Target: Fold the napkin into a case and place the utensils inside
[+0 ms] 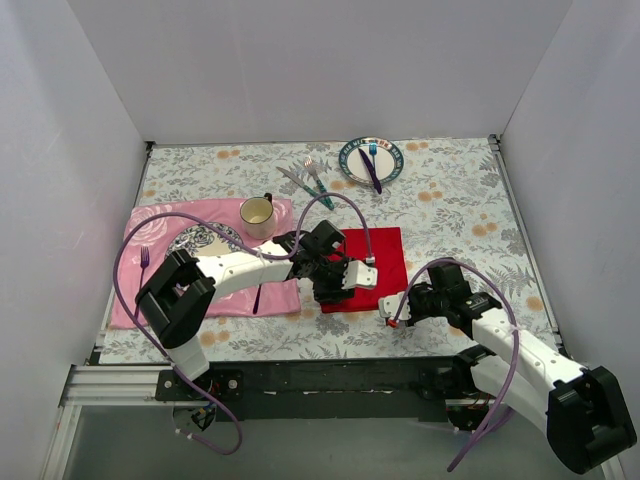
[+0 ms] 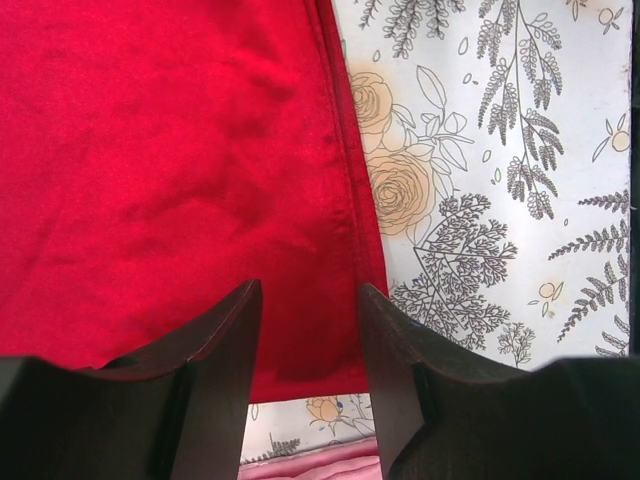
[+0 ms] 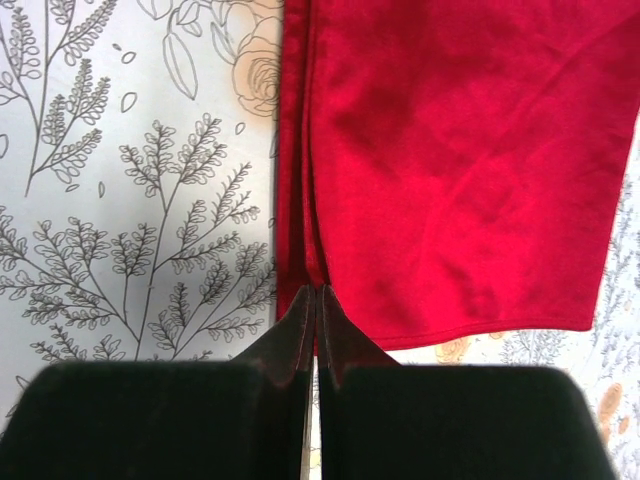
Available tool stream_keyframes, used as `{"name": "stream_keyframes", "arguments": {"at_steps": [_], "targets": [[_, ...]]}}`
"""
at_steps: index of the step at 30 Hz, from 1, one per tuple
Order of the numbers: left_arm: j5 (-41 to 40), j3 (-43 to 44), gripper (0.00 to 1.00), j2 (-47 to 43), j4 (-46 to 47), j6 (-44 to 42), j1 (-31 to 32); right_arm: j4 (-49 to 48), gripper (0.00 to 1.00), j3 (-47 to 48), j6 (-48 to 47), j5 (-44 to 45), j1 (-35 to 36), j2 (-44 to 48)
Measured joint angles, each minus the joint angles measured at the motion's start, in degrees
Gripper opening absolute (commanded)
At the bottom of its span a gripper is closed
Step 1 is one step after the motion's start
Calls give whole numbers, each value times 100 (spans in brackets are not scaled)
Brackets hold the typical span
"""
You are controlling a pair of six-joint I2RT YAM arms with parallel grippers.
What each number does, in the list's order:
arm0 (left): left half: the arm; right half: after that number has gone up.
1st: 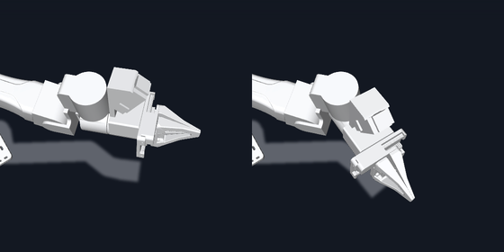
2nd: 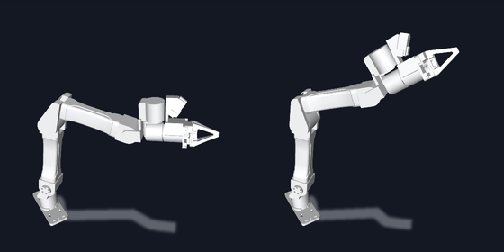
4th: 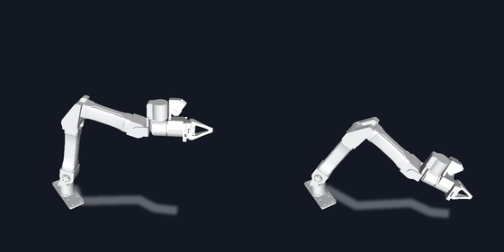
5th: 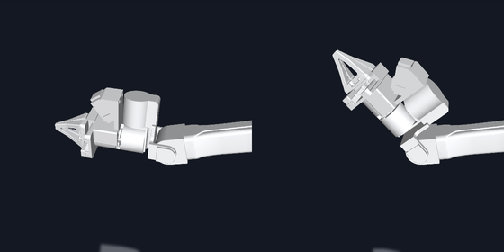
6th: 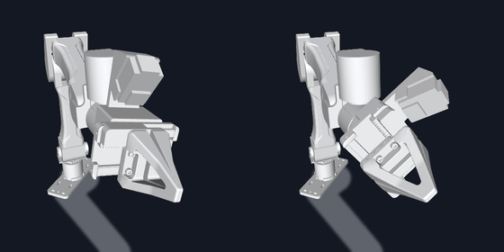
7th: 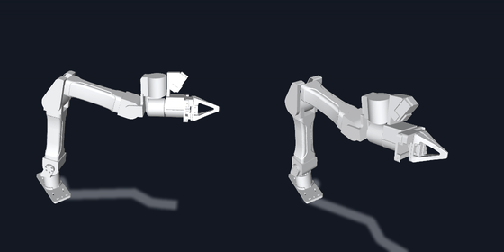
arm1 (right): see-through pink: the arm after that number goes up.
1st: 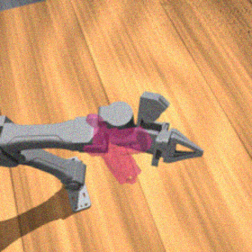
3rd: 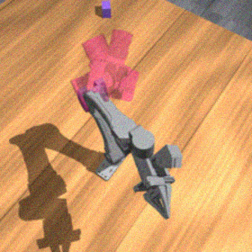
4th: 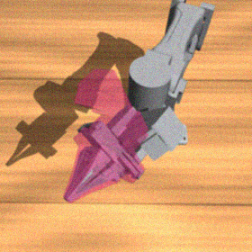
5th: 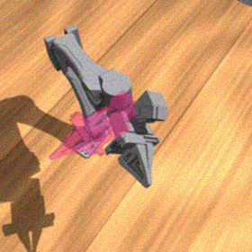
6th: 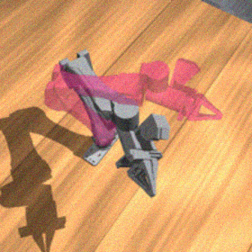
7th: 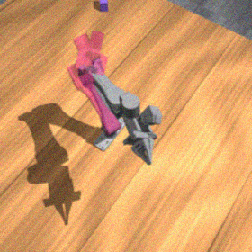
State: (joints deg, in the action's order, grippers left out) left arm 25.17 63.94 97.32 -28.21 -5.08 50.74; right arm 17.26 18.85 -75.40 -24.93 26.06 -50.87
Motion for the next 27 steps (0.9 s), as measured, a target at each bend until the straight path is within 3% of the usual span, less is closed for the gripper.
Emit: {"name": "stream_keyframes", "arguments": {"at_steps": [9, 21, 27], "targets": [[-81, -212, 42, 0, 42, -155, 190, -92, 1, 0, 46, 24, 2, 70], [-291, -431, 3, -68, 149, -201, 201, -96, 1, 0, 42, 59, 26, 68], [-376, -579, 0, -243, 144, -203, 197, -94, 1, 0, 33, 63, 26, 70]]}}
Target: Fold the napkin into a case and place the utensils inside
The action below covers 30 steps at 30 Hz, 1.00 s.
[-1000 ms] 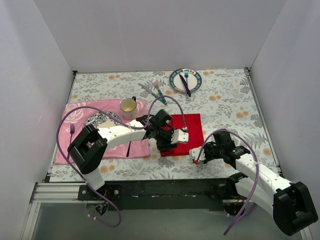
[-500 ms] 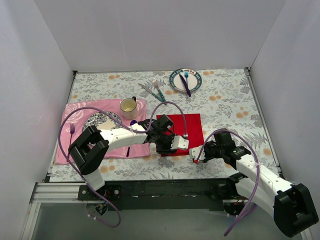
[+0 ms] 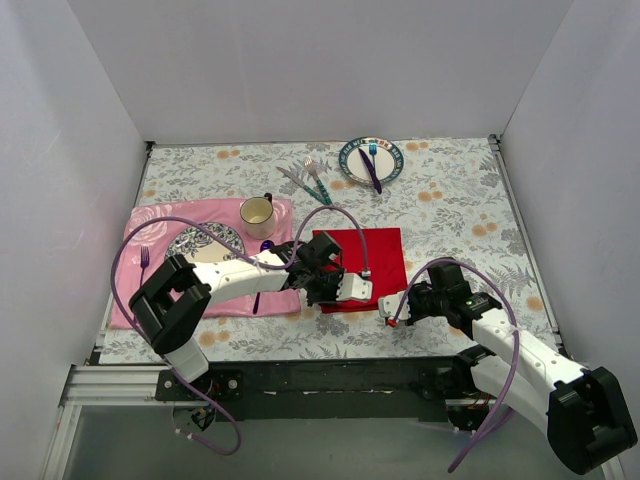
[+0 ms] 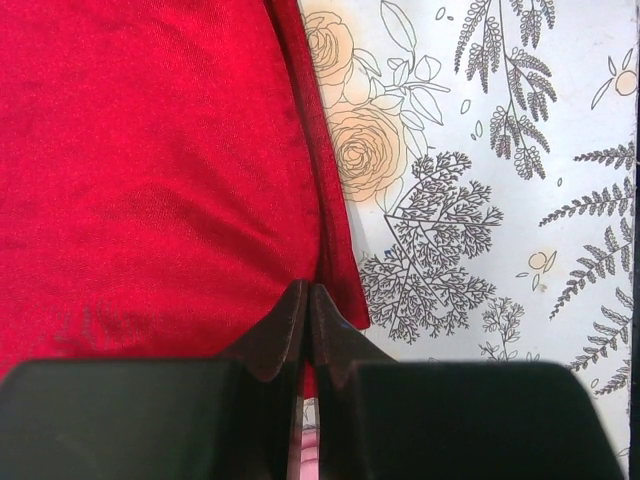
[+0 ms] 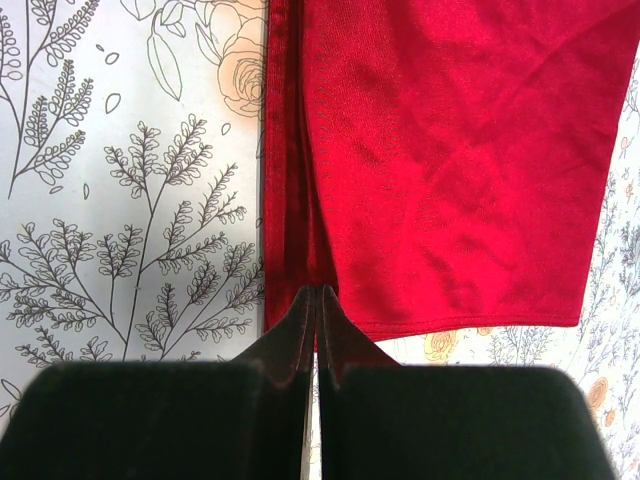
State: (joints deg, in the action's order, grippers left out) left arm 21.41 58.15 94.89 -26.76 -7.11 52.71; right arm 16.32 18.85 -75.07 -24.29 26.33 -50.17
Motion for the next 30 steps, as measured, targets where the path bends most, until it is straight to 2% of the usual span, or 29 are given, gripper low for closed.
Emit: {"name": "stream_keyframes", "arguments": {"at_steps": [26, 27, 28, 30], "targets": [[-37, -2, 1, -74, -129, 57, -83, 70, 1, -74, 28, 184, 2, 306], [-44, -4, 4, -74, -133, 57, -85, 70, 1, -74, 37, 192, 2, 299], [-48, -4, 12, -72, -142, 59, -85, 70, 1, -74, 57, 197, 2, 297], [-57, -4, 21, -74, -144, 70, -85, 68, 1, -74, 98, 203, 2, 297]]}}
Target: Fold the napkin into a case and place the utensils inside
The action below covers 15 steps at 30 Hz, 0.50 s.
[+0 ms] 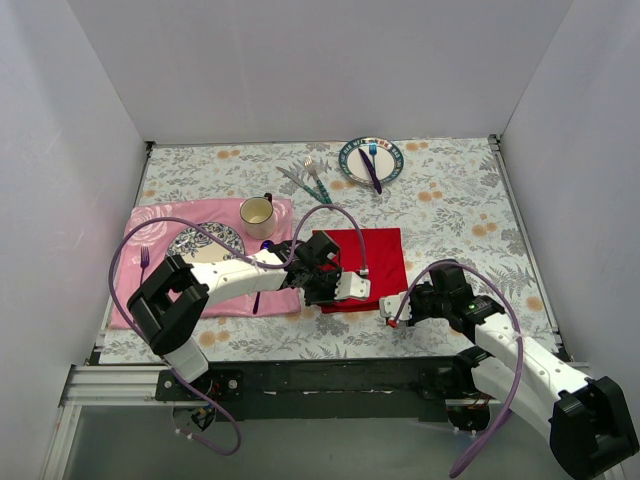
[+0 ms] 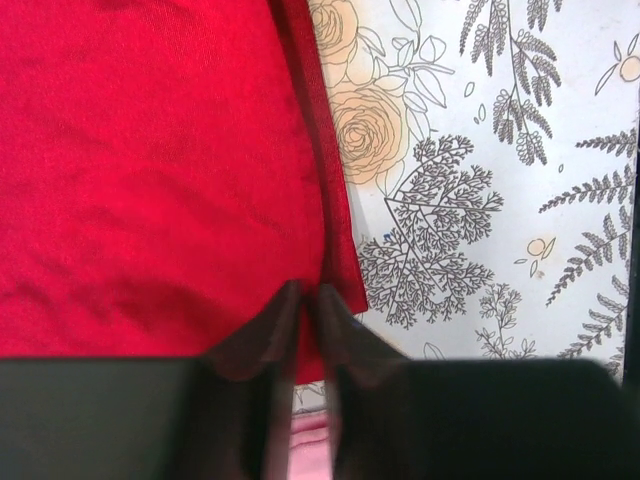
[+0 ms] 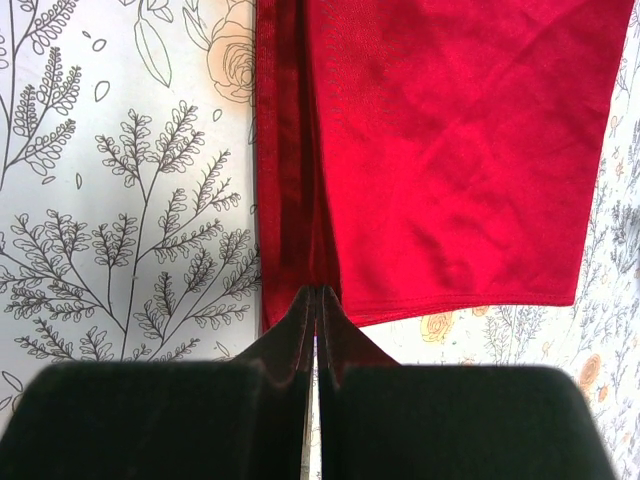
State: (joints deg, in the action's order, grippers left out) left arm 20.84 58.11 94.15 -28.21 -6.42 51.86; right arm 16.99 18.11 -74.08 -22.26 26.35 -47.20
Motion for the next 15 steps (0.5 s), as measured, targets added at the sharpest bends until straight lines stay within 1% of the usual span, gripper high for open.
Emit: {"name": "stream_keyframes", "arguments": {"at_steps": [1, 2, 4, 5, 9, 15], "targets": [[-7, 0, 30, 0, -2, 17, 0, -2, 1, 0, 26, 2, 0, 0], [-11, 0, 32, 0, 0, 48, 0, -4, 1, 0, 50, 2, 0, 0], [-11, 2, 35, 0, 17, 125, -2, -4, 1, 0, 90, 2, 0, 0], [-11, 2, 39, 2, 31, 175, -4, -7, 1, 0, 116, 2, 0, 0], [-11, 2, 42, 2, 208, 363, -4, -7, 1, 0, 212, 2, 0, 0], [-13, -2, 45, 2, 852, 844, -2, -44, 1, 0, 282, 2, 0, -2]]}}
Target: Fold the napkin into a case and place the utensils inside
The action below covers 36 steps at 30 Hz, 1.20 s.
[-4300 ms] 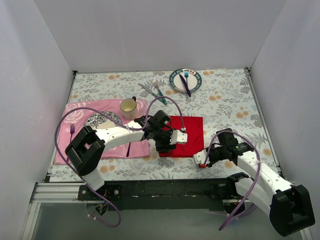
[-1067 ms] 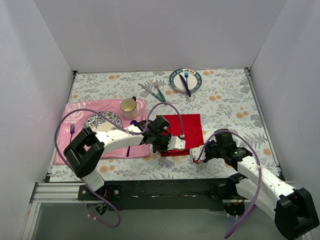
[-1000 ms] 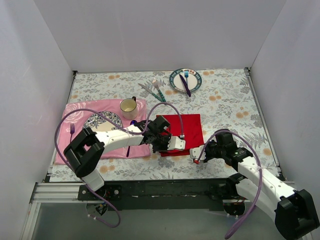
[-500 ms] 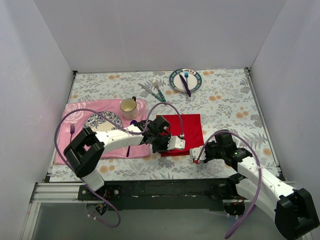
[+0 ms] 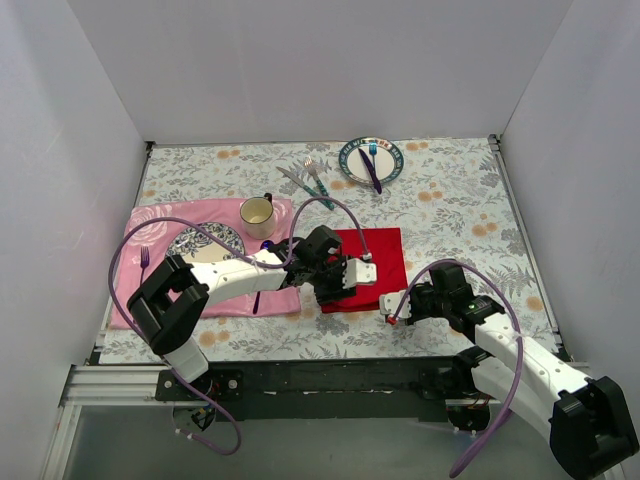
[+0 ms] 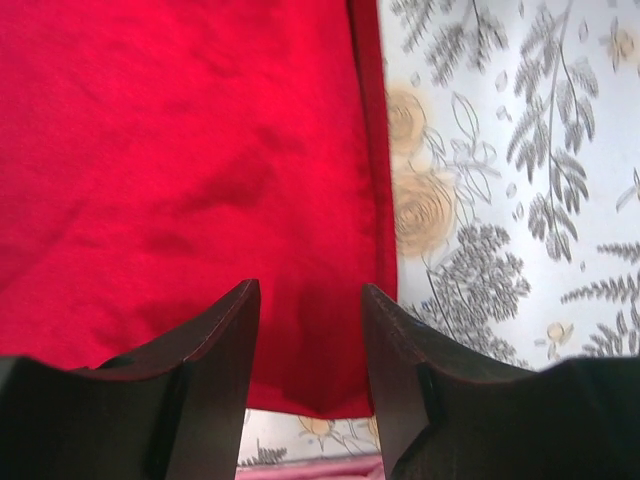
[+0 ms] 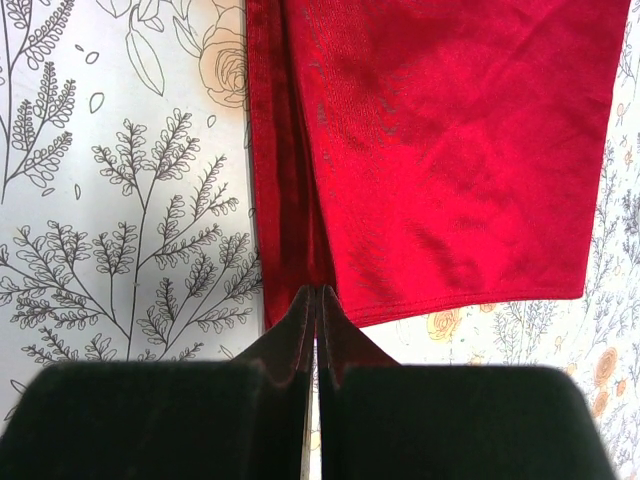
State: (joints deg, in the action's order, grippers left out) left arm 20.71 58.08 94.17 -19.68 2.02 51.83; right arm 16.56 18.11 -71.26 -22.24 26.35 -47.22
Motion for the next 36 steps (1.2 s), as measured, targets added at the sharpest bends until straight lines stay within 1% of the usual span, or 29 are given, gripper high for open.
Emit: {"name": "stream_keyframes", "arguments": {"at_steps": [5, 9, 10, 12, 17, 23, 26, 30, 36], "targets": [[-61, -103, 45, 0, 638, 356, 50, -42, 1, 0, 98, 2, 0, 0], [-98, -140, 46, 11, 951, 612, 81, -85, 1, 0, 162, 39, 0, 52], [-103, -149, 50, 11, 994, 654, 81, -101, 1, 0, 175, 57, 0, 83], [-101, -208, 53, 4, 1104, 734, 79, -114, 1, 0, 201, 87, 0, 146], [-79, -520, 58, -227, 1075, 903, 9, -98, 1, 11, 201, 118, 0, 203], [22, -597, 59, -807, 981, 1180, -339, -33, 1, 11, 201, 157, -11, 197], [188, -562, 59, -966, 940, 1370, -588, -7, 1, 22, 205, 160, -39, 168], [520, -439, 59, -938, 765, 1696, -892, 22, 1, 22, 190, 153, -50, 136], [1307, 68, 59, -603, 605, 2531, -1257, 151, 1, 26, 118, 50, -50, -17]]}}
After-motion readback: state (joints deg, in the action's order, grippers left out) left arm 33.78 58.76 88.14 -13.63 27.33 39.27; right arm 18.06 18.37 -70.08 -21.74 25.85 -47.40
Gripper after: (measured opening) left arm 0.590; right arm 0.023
